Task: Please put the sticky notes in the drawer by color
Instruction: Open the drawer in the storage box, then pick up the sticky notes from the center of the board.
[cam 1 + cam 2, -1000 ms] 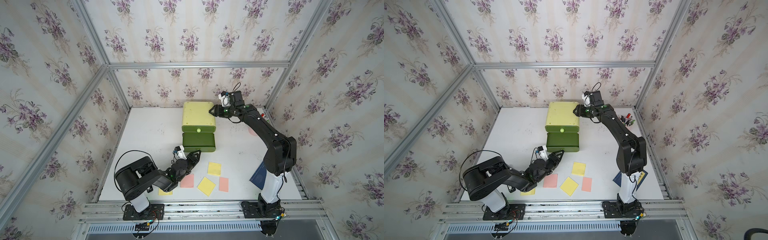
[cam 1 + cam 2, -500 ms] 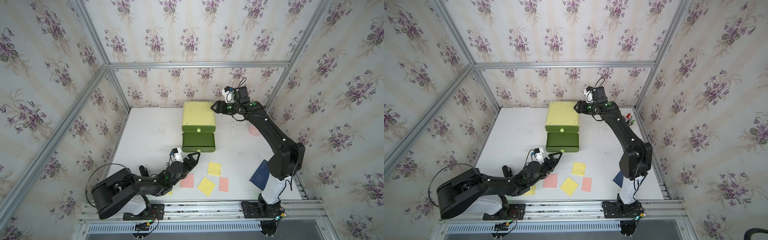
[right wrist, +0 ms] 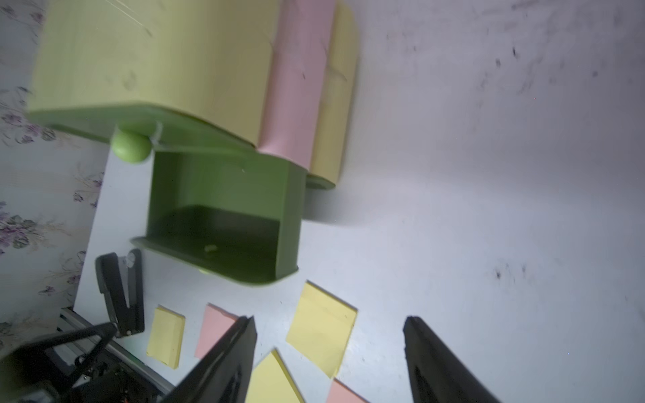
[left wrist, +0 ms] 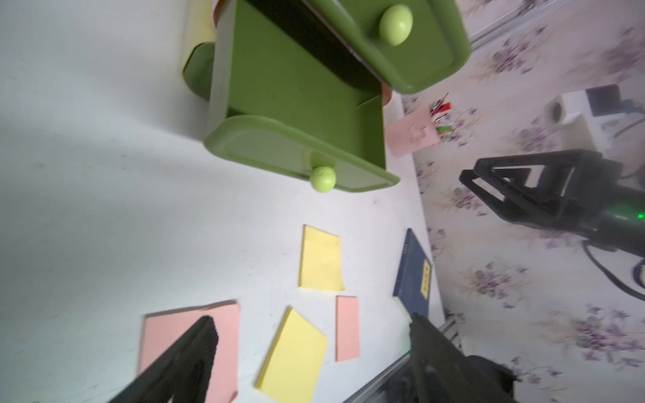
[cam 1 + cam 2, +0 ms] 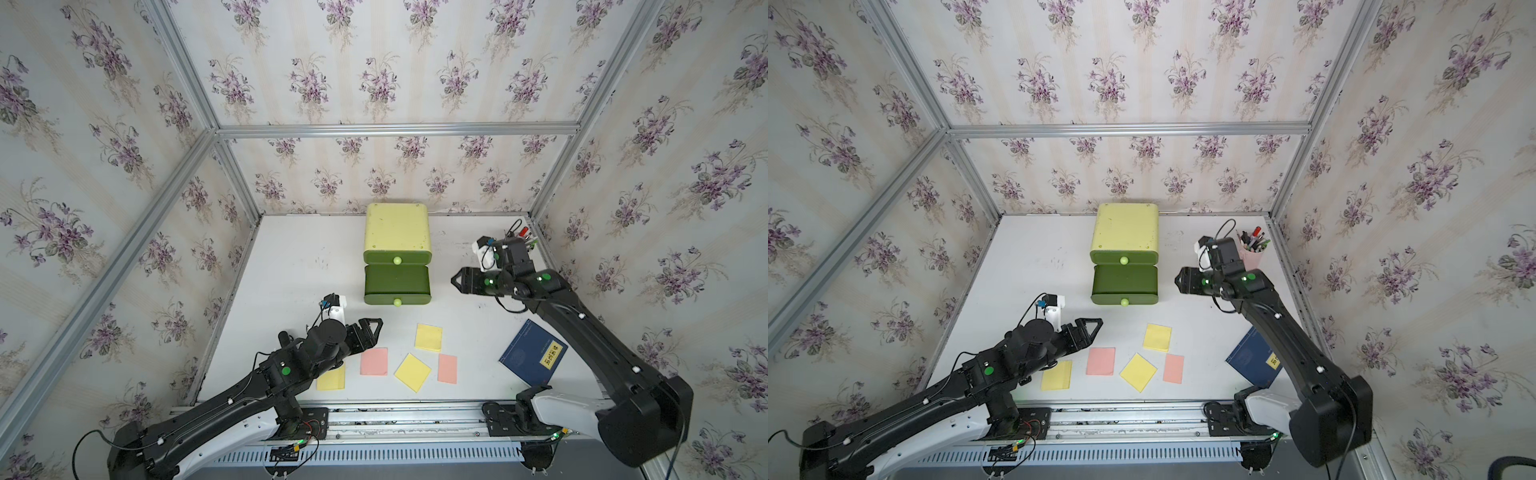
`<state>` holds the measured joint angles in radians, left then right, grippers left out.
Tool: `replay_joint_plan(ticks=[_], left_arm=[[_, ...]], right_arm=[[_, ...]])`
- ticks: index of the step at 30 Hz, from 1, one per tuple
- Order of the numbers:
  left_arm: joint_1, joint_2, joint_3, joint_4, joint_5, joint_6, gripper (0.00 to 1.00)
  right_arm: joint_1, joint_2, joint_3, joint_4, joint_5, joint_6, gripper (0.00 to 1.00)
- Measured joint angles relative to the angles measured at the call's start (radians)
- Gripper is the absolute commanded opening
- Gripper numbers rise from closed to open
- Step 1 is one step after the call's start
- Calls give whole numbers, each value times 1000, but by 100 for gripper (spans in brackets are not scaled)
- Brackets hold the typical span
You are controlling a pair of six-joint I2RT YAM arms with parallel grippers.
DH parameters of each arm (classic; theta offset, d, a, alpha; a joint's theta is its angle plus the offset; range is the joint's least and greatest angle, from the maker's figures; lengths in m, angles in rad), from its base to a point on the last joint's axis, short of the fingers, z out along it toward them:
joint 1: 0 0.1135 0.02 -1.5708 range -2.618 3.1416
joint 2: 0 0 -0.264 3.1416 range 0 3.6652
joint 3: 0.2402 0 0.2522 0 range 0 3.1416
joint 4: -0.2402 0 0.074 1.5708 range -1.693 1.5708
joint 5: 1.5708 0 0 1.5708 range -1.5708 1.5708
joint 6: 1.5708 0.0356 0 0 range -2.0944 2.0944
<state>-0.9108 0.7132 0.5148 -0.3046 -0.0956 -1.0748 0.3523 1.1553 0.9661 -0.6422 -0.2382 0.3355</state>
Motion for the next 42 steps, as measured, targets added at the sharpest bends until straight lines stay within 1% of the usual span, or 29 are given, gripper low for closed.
replay_joint_plan(ticks=[2, 6, 7, 11, 14, 19, 26, 32, 33, 34, 39, 42], left_arm=[[0, 7, 35, -129, 18, 43, 90], [0, 36, 58, -257, 54, 101, 93], [0, 48, 59, -272, 66, 109, 94], [0, 101, 59, -280, 114, 135, 97], [0, 138, 59, -265, 144, 148, 98], [-3, 171, 57, -193, 210, 151, 100], [-4, 177, 58, -171, 216, 151, 100], [-4, 175, 52, -172, 218, 151, 100], [-4, 172, 50, -173, 218, 151, 100], [-4, 167, 47, -176, 217, 151, 100], [-4, 161, 38, -185, 198, 158, 100], [-4, 163, 36, -187, 192, 160, 100]], right_arm=[[2, -67, -109, -10, 2, 14, 73], [42, -172, -297, -12, -38, 72, 77], [80, -181, -327, -13, -40, 107, 80], [306, -160, -361, 55, -21, 205, 82], [383, -114, -383, 131, 29, 278, 86], [421, -30, -390, 235, 79, 329, 89], [479, 94, -347, 310, 183, 365, 90], [562, 223, -283, 309, 307, 397, 92], [568, 236, -278, 308, 324, 398, 98], [575, 251, -274, 307, 341, 405, 100], [601, 311, -255, 301, 409, 425, 100], [606, 345, -245, 301, 427, 432, 98]])
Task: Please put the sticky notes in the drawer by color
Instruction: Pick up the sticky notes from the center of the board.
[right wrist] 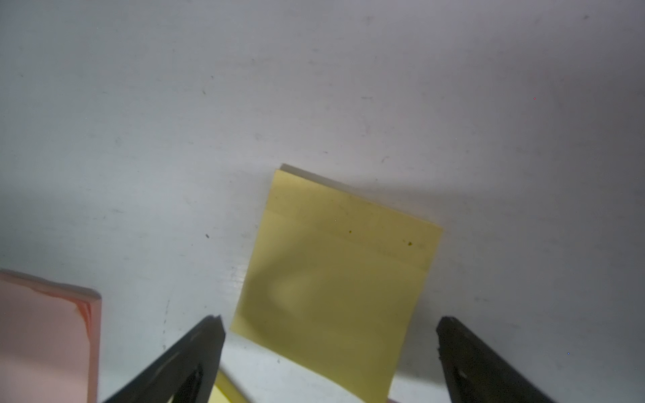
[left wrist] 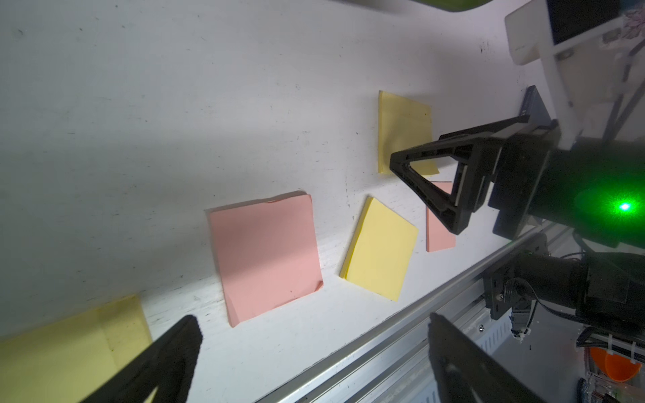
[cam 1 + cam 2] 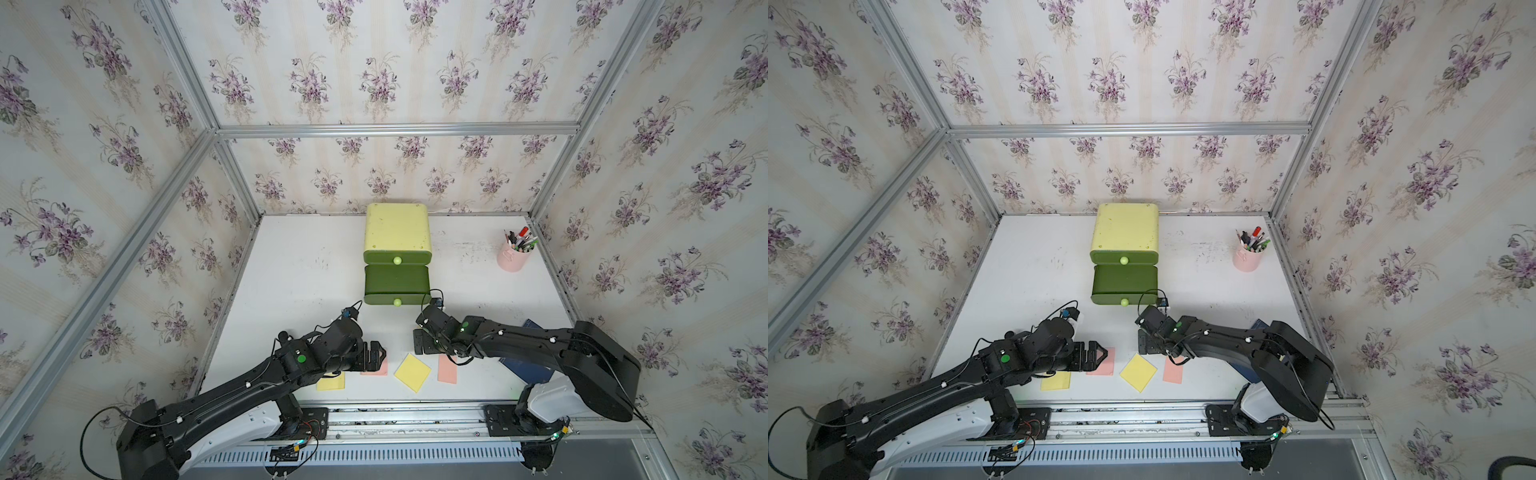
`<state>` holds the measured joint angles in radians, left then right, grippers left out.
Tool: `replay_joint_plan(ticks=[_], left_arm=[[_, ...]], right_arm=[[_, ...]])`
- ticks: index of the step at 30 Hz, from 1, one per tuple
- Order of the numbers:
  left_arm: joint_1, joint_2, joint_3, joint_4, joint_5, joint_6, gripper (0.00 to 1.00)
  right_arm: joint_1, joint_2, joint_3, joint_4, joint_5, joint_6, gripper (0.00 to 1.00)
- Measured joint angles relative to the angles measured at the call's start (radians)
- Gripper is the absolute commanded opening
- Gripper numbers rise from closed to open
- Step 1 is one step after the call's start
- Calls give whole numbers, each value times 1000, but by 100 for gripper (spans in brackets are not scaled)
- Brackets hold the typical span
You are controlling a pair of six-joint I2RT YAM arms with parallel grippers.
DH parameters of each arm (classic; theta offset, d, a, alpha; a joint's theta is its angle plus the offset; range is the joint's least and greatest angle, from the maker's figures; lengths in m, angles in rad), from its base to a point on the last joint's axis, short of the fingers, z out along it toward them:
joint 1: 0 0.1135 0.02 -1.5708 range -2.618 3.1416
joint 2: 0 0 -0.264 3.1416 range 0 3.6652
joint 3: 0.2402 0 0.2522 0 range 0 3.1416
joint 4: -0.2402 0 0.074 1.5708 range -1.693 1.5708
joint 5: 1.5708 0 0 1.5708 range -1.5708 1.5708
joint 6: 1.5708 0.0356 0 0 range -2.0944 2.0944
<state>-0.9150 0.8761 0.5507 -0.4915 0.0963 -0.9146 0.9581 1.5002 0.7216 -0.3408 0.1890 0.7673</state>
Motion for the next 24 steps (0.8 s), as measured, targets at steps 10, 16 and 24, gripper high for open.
replay_joint_plan(ticks=[10, 16, 24], left_arm=[[0, 4, 1, -10, -14, 17, 100], [0, 3, 1, -10, -16, 18, 100], [0, 14, 0, -5, -16, 18, 100]], right_arm=[[17, 72, 13, 29, 111, 11, 94], [16, 10, -52, 31, 137, 29, 92], [3, -49, -62, -63, 103, 40, 93]])
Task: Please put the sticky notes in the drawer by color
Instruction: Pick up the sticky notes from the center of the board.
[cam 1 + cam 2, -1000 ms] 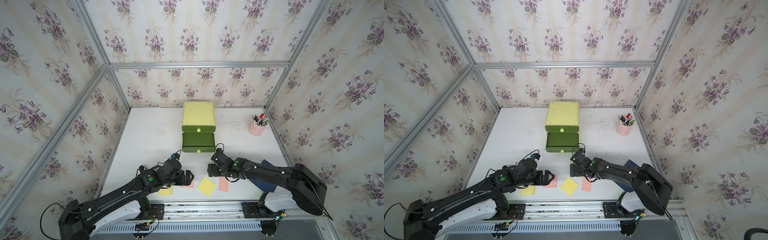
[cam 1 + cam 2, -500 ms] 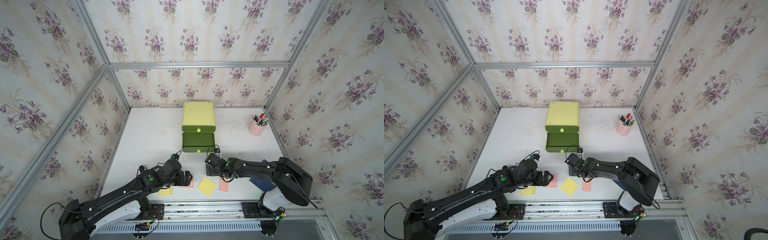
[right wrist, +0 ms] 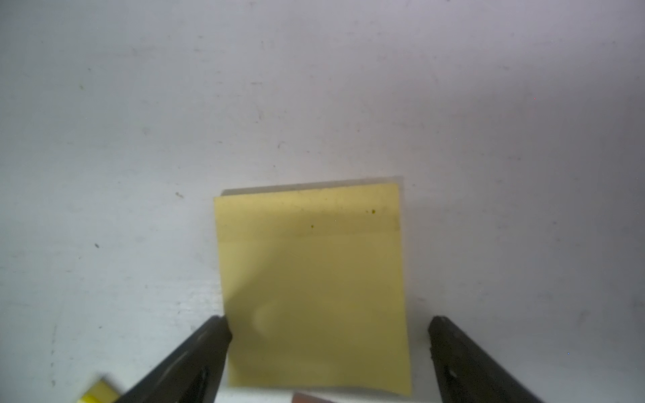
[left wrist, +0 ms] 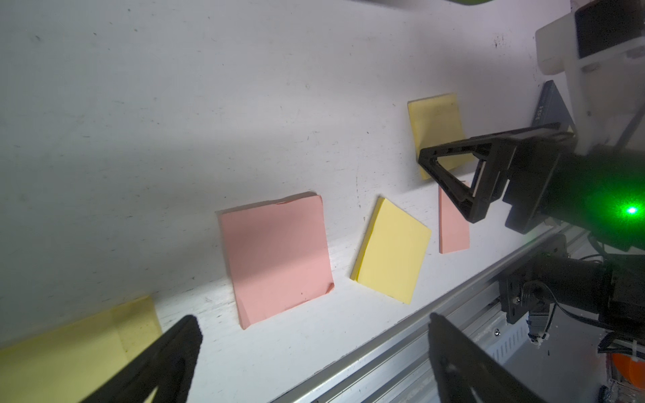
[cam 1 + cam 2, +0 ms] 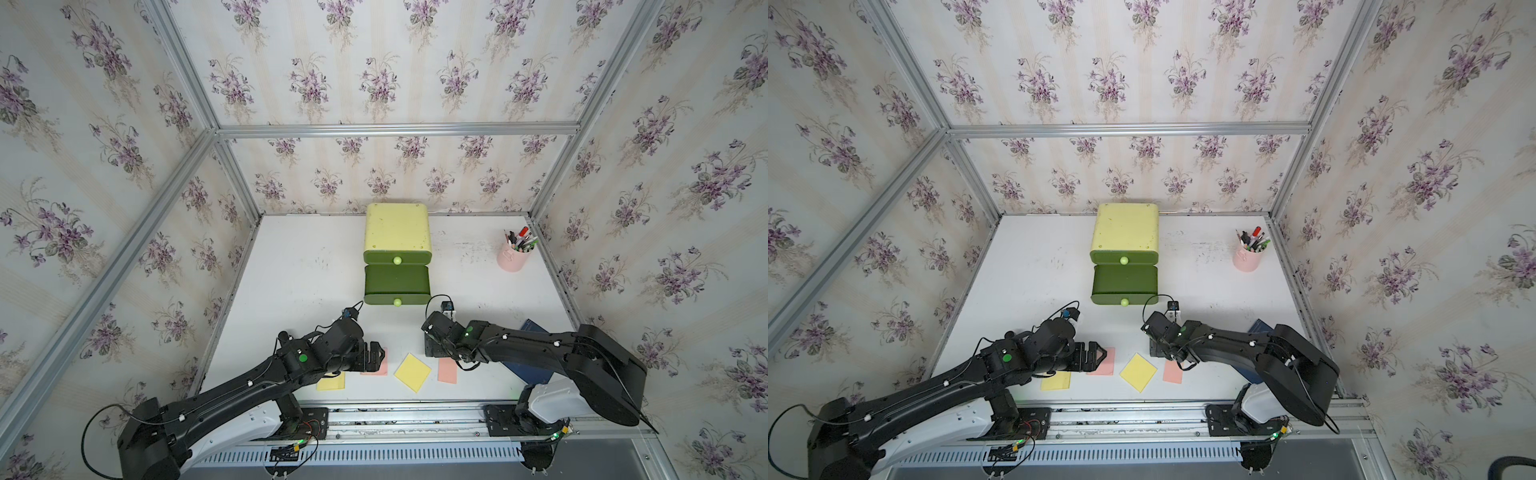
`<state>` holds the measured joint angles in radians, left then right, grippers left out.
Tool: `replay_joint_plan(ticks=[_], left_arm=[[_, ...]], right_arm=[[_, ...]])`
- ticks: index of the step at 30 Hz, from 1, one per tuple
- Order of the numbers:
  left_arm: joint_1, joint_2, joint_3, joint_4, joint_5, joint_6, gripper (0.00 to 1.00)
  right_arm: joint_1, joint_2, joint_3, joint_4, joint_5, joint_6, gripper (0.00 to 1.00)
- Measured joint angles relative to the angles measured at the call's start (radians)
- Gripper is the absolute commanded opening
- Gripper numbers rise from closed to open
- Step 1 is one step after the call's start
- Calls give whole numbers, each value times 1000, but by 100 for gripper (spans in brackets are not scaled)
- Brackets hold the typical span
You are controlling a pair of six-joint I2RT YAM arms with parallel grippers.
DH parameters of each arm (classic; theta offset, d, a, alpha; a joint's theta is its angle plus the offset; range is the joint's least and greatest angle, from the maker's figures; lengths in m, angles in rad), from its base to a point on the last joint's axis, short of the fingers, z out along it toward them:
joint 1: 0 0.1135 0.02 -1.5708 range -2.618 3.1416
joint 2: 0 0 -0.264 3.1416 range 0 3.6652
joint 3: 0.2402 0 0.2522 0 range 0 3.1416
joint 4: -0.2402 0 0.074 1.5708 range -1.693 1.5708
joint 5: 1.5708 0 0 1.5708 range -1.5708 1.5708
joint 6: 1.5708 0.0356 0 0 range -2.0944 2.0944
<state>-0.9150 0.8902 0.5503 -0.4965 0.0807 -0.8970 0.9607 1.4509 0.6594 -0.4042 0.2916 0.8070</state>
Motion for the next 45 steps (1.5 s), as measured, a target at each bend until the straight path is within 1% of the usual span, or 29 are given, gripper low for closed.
replay_joint_plan(ticks=[4, 12, 17, 20, 22, 26, 32, 35, 37, 42, 45], left_arm=[[0, -11, 0, -1, 0, 0, 100], [0, -75, -11, -19, -14, -1, 100], [0, -79, -12, -23, -21, -1, 100], [0, -72, -12, -23, -22, -1, 100], [0, -68, -12, -23, -22, -1, 100], [0, -64, -12, -23, -22, -1, 100], [0, -68, -12, -23, -22, -1, 100], [0, -70, -12, -23, -22, -1, 100], [0, -69, -12, -22, -22, -1, 100], [0, -69, -14, -20, -22, -1, 100], [0, -68, -14, -18, -22, -1, 100]], right_arm=[[0, 8, 23, -23, -21, -25, 93], [-6, 27, 43, -38, -64, -86, 93], [-6, 12, 38, -34, -77, -98, 93], [-9, 45, 50, -36, -76, -108, 93], [-13, 73, 63, -21, -75, -123, 91], [-17, 112, 63, 34, -55, -142, 82], [-15, 124, 40, 113, -12, -149, 78], [-15, 125, 37, 128, -4, -150, 73], [-16, 124, 36, 134, -2, -151, 72], [-18, 59, 7, 120, -21, -151, 70], [-18, -17, -15, 23, -64, -130, 70]])
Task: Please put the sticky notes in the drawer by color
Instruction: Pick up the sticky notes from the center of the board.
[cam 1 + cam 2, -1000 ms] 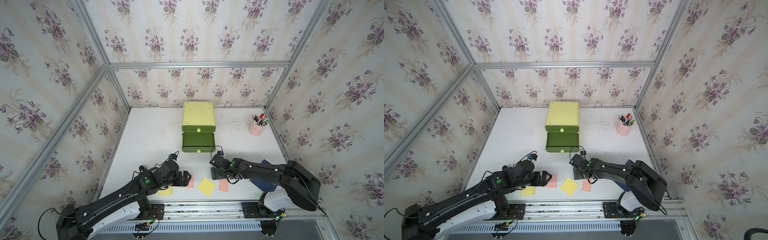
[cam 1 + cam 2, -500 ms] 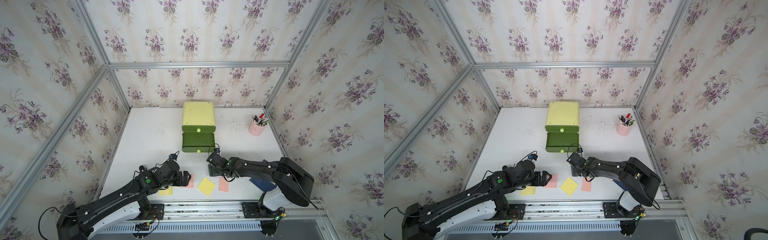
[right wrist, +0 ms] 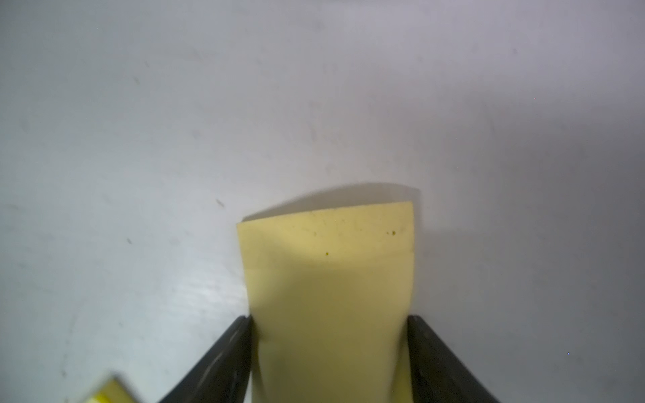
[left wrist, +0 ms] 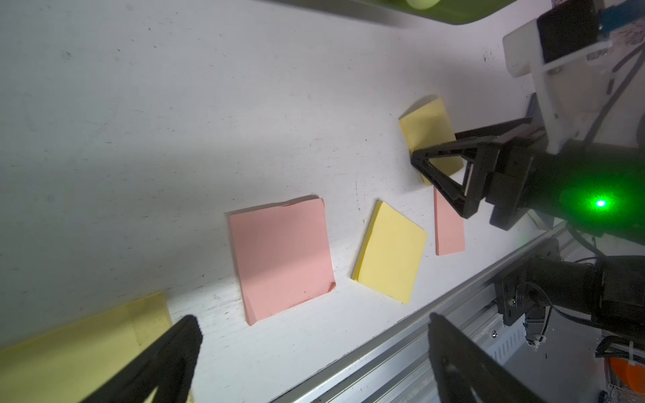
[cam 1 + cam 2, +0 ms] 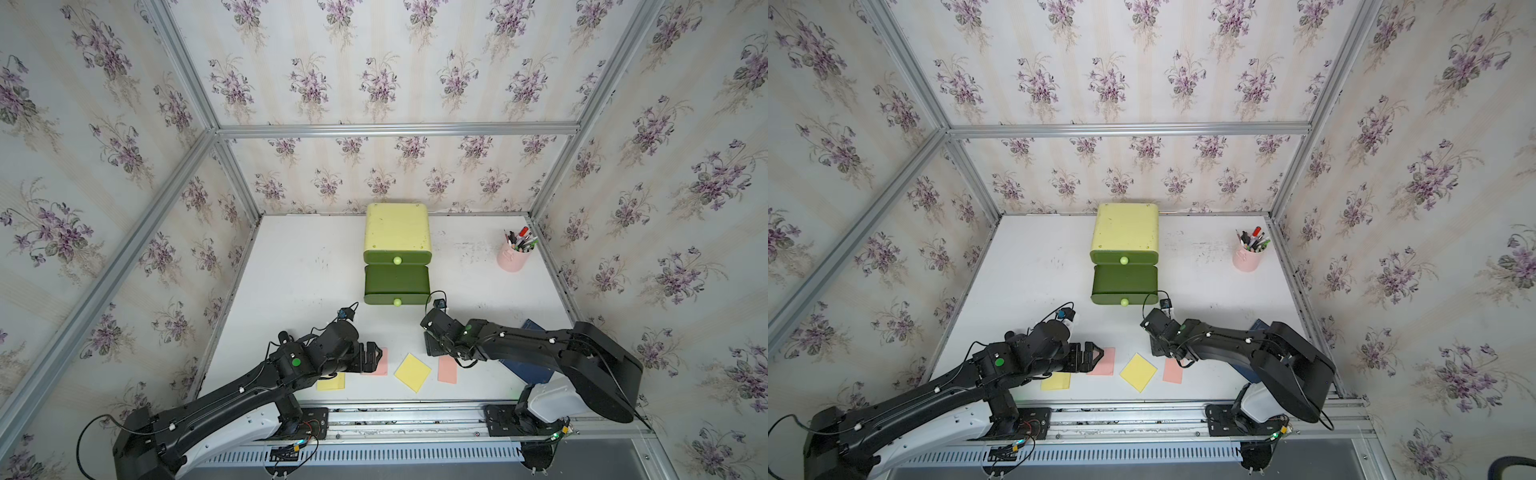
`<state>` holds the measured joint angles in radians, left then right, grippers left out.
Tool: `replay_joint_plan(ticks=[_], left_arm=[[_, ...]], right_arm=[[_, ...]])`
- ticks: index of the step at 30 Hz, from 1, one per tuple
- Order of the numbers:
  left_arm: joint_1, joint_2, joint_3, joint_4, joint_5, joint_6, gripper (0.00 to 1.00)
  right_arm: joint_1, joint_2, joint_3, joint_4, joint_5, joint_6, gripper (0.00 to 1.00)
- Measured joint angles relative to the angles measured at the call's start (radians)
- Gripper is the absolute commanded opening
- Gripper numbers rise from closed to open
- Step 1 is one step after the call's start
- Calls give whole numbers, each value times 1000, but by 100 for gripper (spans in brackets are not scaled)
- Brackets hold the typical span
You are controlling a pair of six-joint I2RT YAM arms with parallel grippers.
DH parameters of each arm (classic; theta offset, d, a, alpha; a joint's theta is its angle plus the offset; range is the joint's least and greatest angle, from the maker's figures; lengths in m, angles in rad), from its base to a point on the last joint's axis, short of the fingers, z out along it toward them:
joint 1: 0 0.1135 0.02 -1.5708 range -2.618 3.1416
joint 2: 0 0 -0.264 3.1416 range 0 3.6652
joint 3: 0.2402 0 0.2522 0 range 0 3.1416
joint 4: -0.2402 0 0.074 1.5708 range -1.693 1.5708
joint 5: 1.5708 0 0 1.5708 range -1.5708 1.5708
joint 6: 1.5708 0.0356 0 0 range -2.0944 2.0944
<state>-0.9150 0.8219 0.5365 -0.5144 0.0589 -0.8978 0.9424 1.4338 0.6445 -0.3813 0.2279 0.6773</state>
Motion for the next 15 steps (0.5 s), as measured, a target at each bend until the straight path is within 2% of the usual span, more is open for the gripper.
replay_joint_plan(ticks=[9, 15], left_arm=[[0, 32, 3, 15, 0, 0, 100], [0, -1, 22, 11, -13, 0, 100]], right_arm=[[-2, -143, 52, -141, -31, 11, 70], [-6, -233, 140, -233, -24, 11, 69]])
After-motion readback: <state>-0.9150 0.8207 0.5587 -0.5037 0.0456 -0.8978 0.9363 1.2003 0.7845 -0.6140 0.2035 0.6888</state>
